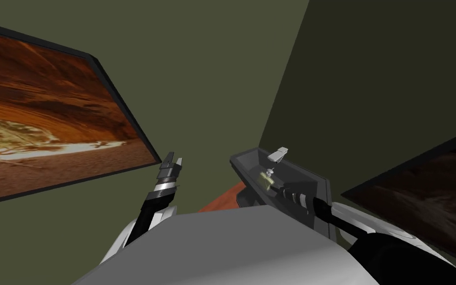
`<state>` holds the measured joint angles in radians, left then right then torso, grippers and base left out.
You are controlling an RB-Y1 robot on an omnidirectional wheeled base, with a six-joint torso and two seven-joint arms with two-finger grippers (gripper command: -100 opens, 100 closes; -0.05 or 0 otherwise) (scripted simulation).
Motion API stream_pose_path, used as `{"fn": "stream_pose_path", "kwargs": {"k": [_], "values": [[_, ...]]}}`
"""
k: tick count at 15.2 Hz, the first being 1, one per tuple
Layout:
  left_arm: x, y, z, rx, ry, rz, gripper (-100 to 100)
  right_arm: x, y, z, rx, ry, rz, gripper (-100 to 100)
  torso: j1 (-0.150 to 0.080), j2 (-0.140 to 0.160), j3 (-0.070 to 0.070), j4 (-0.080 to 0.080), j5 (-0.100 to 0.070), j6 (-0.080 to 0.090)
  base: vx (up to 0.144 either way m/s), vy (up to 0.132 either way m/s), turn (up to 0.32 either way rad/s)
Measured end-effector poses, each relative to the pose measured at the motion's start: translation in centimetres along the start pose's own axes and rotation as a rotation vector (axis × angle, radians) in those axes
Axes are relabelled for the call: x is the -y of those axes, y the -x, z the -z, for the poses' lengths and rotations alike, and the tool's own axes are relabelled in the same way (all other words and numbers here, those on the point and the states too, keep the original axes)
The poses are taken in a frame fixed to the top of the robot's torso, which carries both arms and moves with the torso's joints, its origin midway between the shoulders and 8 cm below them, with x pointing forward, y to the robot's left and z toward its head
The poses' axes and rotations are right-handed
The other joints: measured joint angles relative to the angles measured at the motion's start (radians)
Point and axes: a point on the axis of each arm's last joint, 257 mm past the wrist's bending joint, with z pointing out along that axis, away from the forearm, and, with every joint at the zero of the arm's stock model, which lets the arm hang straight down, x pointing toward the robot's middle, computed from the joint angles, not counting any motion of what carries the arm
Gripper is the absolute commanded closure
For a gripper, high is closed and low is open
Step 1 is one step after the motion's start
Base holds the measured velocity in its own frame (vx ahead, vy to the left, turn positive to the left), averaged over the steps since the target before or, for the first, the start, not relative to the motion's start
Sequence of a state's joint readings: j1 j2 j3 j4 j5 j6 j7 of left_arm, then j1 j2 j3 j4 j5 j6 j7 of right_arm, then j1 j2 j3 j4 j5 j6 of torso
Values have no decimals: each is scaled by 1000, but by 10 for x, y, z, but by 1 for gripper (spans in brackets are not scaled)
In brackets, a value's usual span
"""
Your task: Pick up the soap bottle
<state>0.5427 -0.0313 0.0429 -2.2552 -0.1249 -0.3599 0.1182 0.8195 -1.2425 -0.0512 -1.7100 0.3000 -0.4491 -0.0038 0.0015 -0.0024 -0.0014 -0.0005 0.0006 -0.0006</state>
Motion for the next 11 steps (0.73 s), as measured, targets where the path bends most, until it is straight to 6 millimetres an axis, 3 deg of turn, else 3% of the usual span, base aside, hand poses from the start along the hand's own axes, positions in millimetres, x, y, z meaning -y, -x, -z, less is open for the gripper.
{"fn": "stream_pose_path", "kwargs": {"k": [11], "values": [[0, 0, 0, 0, 0, 0, 0, 62, -15, 36, -228, -95, 187, -100, 2, 0, 0, 0, 0, 0, 13, 31, 152]]}}
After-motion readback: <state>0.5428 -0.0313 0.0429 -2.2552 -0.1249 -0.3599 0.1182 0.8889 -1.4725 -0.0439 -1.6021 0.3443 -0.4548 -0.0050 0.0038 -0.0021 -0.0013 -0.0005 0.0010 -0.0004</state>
